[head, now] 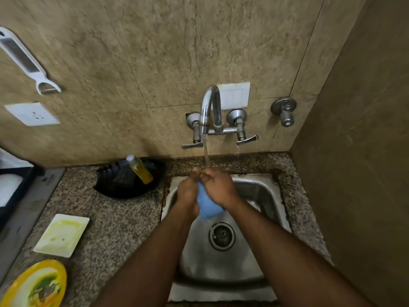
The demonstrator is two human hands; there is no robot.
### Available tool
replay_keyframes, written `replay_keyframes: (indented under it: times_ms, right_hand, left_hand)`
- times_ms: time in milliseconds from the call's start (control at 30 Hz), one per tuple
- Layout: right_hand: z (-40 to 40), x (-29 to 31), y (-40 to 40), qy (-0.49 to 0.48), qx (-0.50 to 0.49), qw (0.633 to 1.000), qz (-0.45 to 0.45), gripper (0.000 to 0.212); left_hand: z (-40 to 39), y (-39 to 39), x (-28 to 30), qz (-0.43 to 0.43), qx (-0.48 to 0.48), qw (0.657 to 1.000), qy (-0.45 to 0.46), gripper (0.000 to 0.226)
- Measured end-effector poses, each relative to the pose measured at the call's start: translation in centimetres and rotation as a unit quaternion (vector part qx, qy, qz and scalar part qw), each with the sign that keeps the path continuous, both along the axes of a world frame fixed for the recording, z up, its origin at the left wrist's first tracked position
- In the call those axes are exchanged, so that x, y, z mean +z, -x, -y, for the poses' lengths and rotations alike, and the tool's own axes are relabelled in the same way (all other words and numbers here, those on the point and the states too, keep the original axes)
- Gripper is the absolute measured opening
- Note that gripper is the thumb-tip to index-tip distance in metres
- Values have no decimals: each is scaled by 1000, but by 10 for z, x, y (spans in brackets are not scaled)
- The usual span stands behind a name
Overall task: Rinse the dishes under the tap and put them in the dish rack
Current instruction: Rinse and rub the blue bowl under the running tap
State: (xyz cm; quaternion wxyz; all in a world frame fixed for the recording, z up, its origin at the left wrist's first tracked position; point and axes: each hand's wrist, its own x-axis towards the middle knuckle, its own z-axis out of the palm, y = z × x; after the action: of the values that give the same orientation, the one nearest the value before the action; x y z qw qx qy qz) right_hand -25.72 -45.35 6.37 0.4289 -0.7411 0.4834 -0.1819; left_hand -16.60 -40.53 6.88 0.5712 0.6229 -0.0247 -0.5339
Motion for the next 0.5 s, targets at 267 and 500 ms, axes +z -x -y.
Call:
replay_keyframes:
  times_ms: [267,500]
  right_hand:
    - [1,1,3,84,65,990,-93,73]
    - [-63,7,-2,217,83,955,-184,65]
  left_hand:
    - [-21,6,-11,-137,61,985,85,64]
    - [-24,4,-37,-171,130,972,94,49]
